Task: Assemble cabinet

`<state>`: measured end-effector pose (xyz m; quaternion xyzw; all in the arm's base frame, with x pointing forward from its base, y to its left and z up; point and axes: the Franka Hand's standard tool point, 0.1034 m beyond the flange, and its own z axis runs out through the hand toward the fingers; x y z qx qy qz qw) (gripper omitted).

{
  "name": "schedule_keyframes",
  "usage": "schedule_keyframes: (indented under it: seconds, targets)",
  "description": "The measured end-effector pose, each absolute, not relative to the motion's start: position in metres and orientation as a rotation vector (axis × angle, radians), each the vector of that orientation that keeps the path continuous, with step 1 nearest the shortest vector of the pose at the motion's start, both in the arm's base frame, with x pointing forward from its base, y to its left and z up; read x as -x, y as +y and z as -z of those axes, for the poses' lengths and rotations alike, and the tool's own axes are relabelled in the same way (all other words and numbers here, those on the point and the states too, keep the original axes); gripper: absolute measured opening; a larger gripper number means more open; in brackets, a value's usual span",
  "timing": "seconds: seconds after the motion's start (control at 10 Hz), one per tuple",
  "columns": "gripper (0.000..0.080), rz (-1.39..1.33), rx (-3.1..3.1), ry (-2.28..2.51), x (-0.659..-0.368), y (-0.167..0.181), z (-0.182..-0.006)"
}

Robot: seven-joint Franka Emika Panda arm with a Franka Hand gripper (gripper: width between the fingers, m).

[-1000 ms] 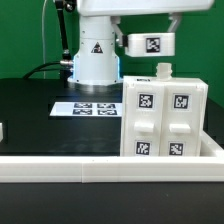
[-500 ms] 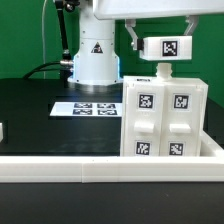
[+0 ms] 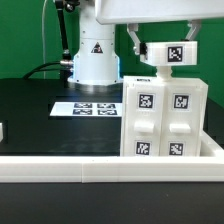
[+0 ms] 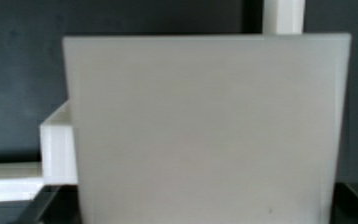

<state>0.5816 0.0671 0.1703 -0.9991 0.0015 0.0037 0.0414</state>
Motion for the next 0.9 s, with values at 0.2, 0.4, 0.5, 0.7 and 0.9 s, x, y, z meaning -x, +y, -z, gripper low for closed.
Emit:
schedule_keyframes:
  seconds: [0.2,0.4,0.5,0.7,0.9]
  targets:
    - [0.0563,-0.018,3.06,-0.028,-0.582,0.066,-0.166]
    - [0.0563,-0.037,3.06,-0.077,-0.582,0.063,-0.156]
    - [0.0563,-0.04,3.061,-0.087,-0.583,0.064,-0.153]
    - [0.0563,-0.032,3.061,-0.088,-0.586,0.065,-0.153]
    - [0.0563,-0.025,3.061,-0.088,-0.587,0.065,-0.153]
